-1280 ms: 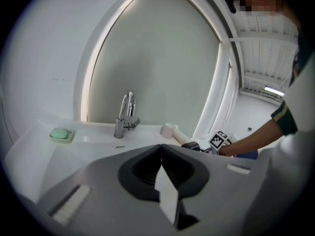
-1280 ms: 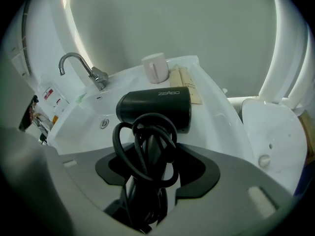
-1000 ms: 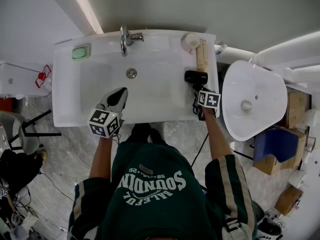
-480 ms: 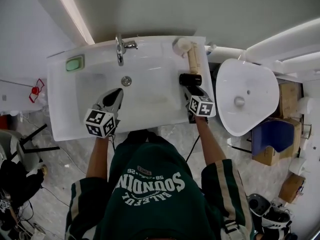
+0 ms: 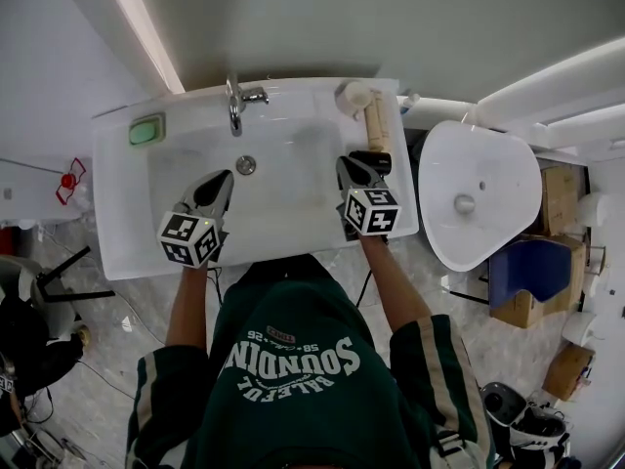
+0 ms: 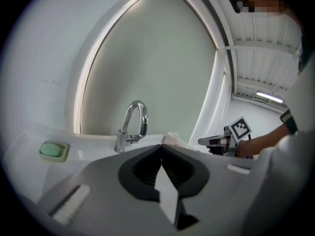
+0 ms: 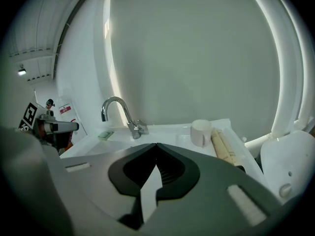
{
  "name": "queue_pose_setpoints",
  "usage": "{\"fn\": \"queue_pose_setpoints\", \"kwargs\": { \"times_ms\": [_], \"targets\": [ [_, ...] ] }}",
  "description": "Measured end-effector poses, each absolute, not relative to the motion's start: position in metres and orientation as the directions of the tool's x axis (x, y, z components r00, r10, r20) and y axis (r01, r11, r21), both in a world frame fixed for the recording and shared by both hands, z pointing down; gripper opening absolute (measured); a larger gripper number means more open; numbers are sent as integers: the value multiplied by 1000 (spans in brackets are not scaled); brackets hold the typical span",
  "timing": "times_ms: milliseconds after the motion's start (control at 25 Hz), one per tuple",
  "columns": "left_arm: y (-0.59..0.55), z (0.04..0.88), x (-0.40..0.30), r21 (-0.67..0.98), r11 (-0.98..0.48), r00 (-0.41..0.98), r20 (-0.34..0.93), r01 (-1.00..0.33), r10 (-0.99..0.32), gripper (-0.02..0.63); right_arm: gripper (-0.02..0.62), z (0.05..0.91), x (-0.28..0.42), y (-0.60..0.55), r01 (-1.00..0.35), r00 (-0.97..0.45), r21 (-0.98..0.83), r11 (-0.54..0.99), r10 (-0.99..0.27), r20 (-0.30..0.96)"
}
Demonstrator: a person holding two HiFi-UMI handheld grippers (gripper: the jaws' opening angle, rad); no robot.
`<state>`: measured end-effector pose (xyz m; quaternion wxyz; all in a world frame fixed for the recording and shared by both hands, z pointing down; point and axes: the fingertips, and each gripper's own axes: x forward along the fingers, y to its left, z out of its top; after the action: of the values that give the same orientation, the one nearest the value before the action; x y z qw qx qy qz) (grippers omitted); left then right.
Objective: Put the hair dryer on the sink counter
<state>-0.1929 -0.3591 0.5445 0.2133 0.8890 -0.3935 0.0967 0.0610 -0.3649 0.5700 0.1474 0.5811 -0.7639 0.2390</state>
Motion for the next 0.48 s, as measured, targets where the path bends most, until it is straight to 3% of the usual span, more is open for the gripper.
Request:
{"fn": "queue_pose_setpoints", "kwargs": {
  "times_ms": [480],
  "targets": [
    [-372, 531, -183, 286, -554, 623, 335, -782, -707, 52, 5, 503, 18, -386, -907, -421, -150, 393, -849, 321]
  ]
}}
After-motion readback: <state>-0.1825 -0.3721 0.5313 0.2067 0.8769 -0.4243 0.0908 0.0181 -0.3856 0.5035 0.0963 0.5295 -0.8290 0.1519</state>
